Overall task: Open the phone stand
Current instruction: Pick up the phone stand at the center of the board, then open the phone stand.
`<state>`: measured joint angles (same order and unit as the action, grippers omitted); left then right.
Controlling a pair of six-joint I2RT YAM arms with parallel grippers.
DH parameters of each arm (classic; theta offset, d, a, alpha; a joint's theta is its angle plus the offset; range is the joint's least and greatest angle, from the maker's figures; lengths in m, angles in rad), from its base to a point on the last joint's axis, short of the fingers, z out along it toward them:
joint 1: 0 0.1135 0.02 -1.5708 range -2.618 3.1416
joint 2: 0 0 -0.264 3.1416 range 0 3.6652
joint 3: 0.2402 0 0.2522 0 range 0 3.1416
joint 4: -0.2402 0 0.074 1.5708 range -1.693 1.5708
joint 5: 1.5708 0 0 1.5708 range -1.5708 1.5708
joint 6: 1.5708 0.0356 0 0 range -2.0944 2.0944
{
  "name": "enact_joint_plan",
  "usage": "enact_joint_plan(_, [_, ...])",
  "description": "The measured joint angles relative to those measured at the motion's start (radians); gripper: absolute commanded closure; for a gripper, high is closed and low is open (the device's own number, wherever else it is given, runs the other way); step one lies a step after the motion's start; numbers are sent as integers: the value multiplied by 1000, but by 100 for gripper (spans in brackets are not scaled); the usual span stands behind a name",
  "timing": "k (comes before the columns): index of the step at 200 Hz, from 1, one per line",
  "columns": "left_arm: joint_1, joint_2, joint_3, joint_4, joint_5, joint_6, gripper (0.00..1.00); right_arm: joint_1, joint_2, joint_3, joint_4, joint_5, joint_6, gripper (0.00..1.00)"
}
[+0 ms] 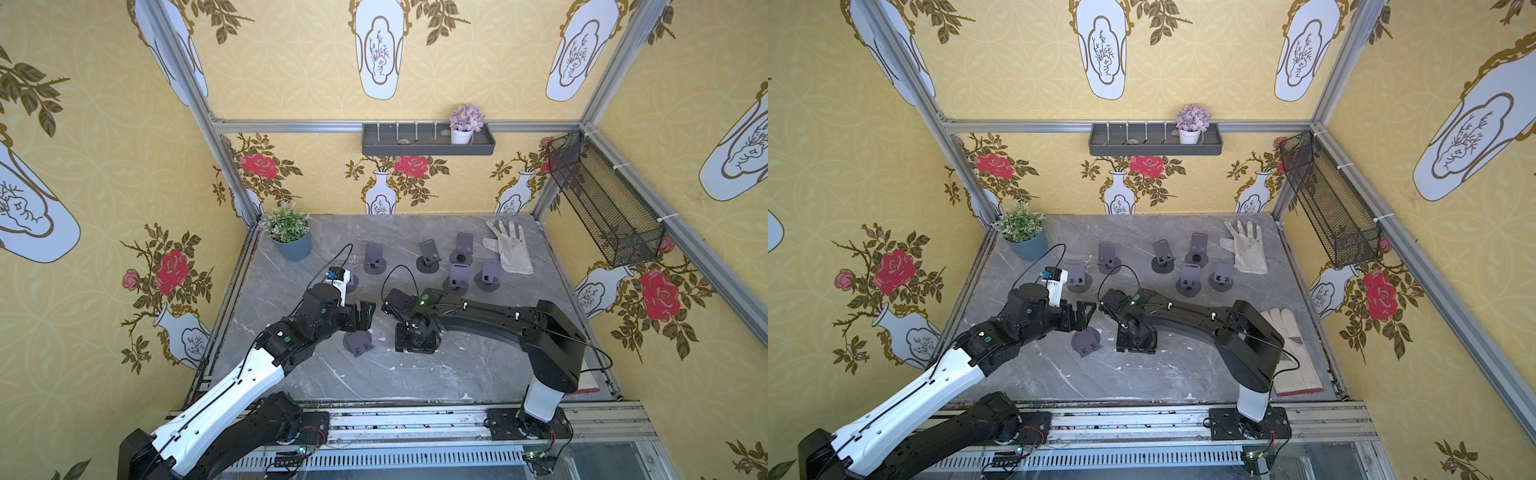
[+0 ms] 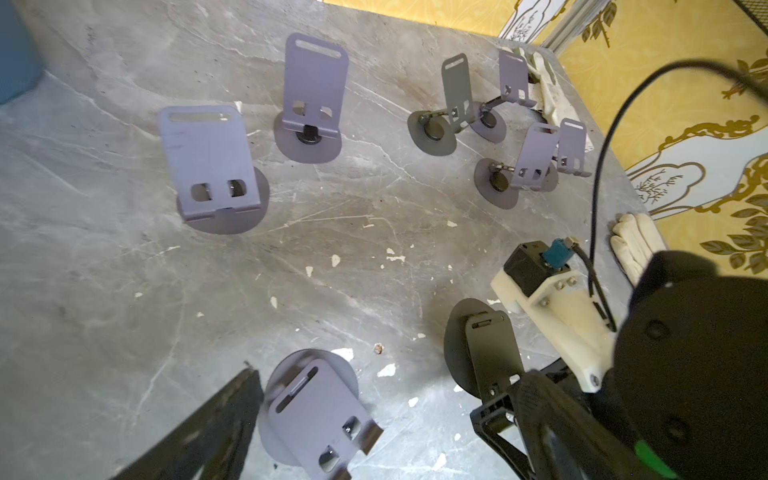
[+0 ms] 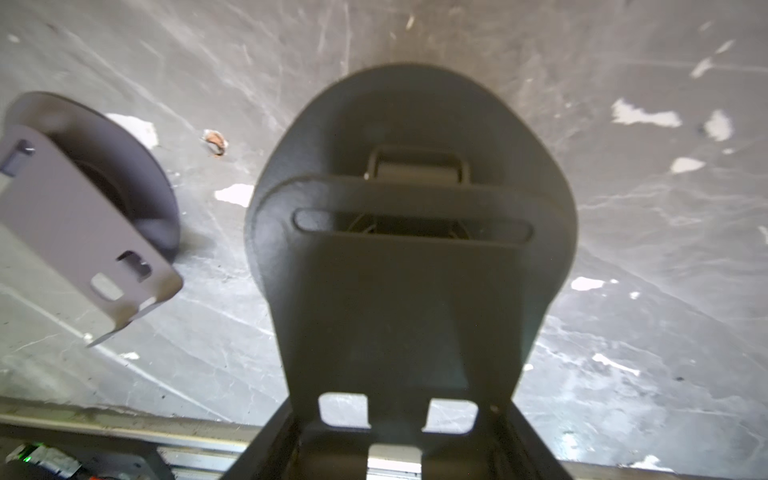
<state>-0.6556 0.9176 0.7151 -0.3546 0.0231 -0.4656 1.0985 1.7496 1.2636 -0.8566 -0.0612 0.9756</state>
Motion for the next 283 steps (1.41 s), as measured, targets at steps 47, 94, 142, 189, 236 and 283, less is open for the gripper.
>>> enact_joint_plan(47, [0,107,-29,171,138,-68,5,-14,-146,-55,22,48,-57,59])
enact_joint_plan(94, [0,243,-12,296,268,-94,19,-37,-285,-106,57,84,-114,58])
enact_joint_plan(142, [0,313,6,401,378,-104,39,-71,-356,-124,73,94,-179,58])
enact_joint_plan(189, [0,371,6,517,512,-137,49,-90,-393,-126,74,93,-225,57])
enact_joint_plan(236, [0,408,6,601,591,-166,51,-95,-403,-126,74,93,-247,58])
enact_joint_plan(283, [0,433,-2,653,645,-193,55,-95,-415,-115,74,99,-251,58])
